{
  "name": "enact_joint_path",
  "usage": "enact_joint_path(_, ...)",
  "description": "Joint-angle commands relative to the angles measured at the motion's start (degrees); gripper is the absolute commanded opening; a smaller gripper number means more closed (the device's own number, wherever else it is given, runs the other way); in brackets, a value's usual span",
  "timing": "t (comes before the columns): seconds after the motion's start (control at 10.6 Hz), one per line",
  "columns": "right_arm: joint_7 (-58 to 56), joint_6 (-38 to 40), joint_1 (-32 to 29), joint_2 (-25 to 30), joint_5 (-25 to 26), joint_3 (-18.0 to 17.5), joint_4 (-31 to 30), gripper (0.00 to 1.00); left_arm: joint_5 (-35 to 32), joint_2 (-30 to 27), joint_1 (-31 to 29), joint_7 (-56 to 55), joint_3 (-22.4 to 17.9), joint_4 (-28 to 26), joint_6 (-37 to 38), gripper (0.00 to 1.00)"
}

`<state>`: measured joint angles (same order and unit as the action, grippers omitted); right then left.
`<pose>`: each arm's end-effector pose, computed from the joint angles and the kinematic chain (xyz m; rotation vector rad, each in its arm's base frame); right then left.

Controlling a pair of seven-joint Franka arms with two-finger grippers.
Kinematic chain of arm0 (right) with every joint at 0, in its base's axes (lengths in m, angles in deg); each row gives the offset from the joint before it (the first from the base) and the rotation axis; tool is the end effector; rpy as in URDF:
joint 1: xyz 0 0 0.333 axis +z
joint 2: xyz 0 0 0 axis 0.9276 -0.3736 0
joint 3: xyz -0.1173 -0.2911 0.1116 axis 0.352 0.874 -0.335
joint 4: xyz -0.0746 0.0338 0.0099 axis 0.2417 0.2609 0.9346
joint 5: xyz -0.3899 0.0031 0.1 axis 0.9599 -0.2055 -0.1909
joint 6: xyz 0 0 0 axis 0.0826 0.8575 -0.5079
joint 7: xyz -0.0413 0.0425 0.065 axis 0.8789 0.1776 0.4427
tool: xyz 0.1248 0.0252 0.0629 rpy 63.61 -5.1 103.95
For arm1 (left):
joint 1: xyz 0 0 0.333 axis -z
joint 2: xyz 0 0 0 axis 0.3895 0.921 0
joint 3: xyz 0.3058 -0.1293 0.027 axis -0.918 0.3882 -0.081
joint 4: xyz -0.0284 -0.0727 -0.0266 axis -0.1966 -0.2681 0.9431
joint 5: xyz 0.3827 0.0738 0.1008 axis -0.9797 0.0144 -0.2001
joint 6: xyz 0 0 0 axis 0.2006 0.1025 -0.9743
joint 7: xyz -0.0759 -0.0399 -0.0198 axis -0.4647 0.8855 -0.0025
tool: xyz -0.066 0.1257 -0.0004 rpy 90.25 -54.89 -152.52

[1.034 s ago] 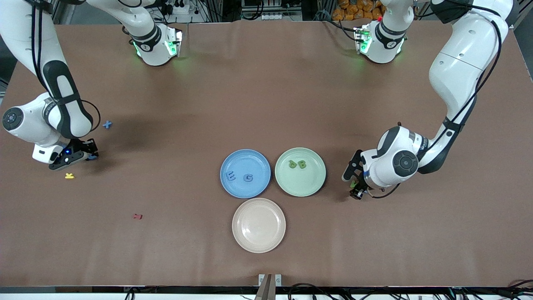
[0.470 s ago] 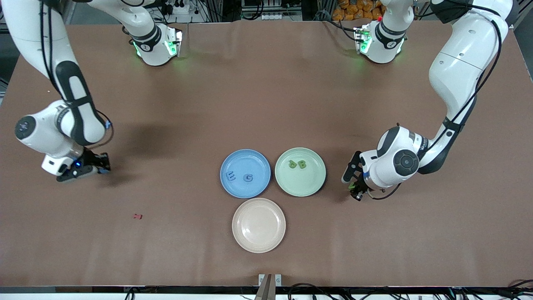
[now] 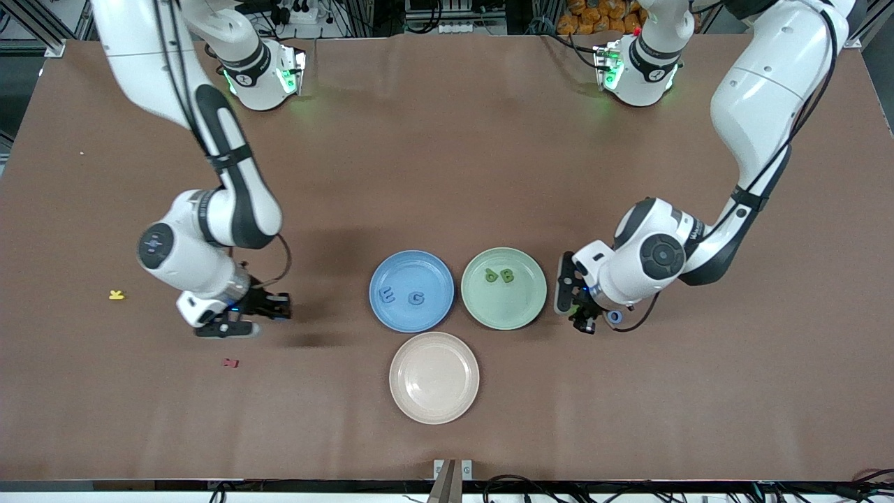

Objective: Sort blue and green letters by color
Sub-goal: 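Drop the N in the green plate while the right gripper drops 6 in blue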

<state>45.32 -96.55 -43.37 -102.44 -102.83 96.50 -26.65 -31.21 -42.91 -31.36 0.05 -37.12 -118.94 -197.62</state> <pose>0.6657 0.1491 0.2221 -2.9487 0.0410 -0.1420 0.6601 -0.2535 0.2073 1.9656 -2.3558 0.2003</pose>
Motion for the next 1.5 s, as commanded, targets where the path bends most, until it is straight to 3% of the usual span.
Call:
enact_joint_path(0.0,21.47,5.46,8.85,-4.37,-0.79,0.63,10.98,0.0,-0.52,-2.2,4.54,-22.0,2.12,0.49,2.84,0.0)
enact_joint_path(0.09,26.41,5.54,11.14,-4.81,-0.79,0.63,11.78,0.0,-0.52,-2.02,8.4,-31.47,2.03,1.11,2.84,0.0)
enact_joint_path(0.19,31.16,5.46,12.73,-5.08,-0.79,0.63,12.04,0.44,-0.61,-1.67,11.83,-40.87,1.77,1.2,2.84,0.0)
enact_joint_path(0.28,34.17,5.28,13.44,-5.69,-0.71,0.63,11.87,0.99,-0.78,-0.97,14.65,-48.8,1.42,1.81,2.75,0.0)
enact_joint_path(0.38,34.29,5.37,13.63,-5.7,-0.53,0.63,11.61,1.0,-0.96,-0.35,16.68,-54.71,0.63,2.42,2.75,0.13)
enact_joint_path(0.47,34.11,5.89,13.28,-5.52,-0.27,0.72,11.43,1.0,-0.96,-0.35,17.4,-57.81,0.01,2.52,2.75,0.9)
enact_joint_path(0.56,34.02,8.16,13.1,-5.35,0.17,0.98,11.43,1.0,-0.96,-0.61,17.93,-60.11,-0.08,2.87,2.75,1.0)
enact_joint_path(0.66,33.5,10.62,11.97,-5.17,2.7,1.51,11.52,1.0,-1.22,-1.22,18.11,-66.74,-0.34,2.78,2.92,1.0)
enact_joint_path(0.85,28.95,17.62,10.38,-3.16,13.39,5.09,11.52,1.0,-0.88,-3.93,17.49,-79.32,-0.17,2.78,6.68,1.0)
enact_joint_path(1.03,18.88,22.93,8.72,0.17,15.03,9.23,9.17,1.0,-1.13,-9.89,14.36,-83.59,-0.35,3.13,14.57,1.0)
enact_joint_path(1.41,2.49,22.95,1.95,7.73,15.03,10.3,-1.28,1.0,-0.17,-17.13,-1.81,-82.54,1.5,2.26,28.47,1.0)
